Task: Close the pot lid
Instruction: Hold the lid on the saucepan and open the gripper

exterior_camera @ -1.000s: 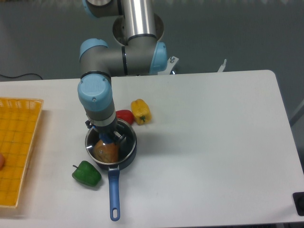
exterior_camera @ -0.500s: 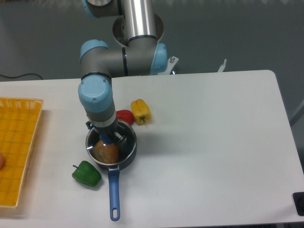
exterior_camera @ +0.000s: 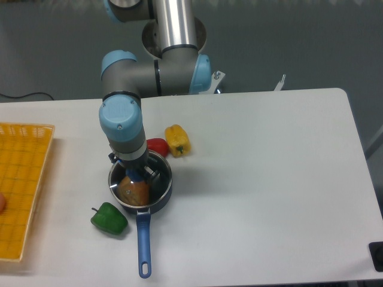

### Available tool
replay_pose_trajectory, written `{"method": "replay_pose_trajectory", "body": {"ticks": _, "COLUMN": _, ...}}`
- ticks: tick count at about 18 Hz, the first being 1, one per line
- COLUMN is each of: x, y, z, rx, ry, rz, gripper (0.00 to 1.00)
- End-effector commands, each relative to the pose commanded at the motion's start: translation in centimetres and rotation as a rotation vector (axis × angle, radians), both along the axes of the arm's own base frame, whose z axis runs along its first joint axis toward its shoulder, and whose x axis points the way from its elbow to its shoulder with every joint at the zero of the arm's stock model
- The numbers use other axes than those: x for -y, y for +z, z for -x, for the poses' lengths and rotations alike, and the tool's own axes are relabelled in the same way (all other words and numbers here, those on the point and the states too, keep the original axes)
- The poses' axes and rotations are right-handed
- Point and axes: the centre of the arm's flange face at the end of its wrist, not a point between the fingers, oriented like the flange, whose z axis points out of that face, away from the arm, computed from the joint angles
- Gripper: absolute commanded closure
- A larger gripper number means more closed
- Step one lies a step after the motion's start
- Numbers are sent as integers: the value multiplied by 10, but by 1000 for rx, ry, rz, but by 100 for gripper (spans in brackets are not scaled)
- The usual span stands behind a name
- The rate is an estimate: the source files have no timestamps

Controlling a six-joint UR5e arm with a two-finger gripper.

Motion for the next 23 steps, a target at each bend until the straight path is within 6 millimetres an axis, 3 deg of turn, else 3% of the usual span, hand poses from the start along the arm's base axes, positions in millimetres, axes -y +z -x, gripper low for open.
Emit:
{"method": "replay_pose_trajectory", "body": {"ticks": 12, "x": 0, "y": -3, "z": 2, "rx": -13, "ry": -1, "rz": 14, "gripper": 18}}
{"method": "replay_pose_trajectory", "body": {"ticks": 13, "x": -1, "y": -1, "z": 3, "rx": -16, "ry": -1, "rz": 9, "gripper": 14}}
{"method": "replay_pose_trajectory", "body": {"ticks": 14, "x": -1, "y": 0, "z": 3, "rx": -17, "ry": 1, "rz": 8, "gripper": 2}}
{"method": "replay_pose_trajectory", "body": {"ticks": 15, "x": 0, "y": 1, "z": 4, "rx": -19, "ry": 4, "rz": 8, "gripper": 0}}
{"method": "replay_pose_trajectory", "body": {"ticks": 23, "x": -1, "y": 22, "z": 14, "rx": -41, "ry": 18, "rz": -18, "gripper": 0}}
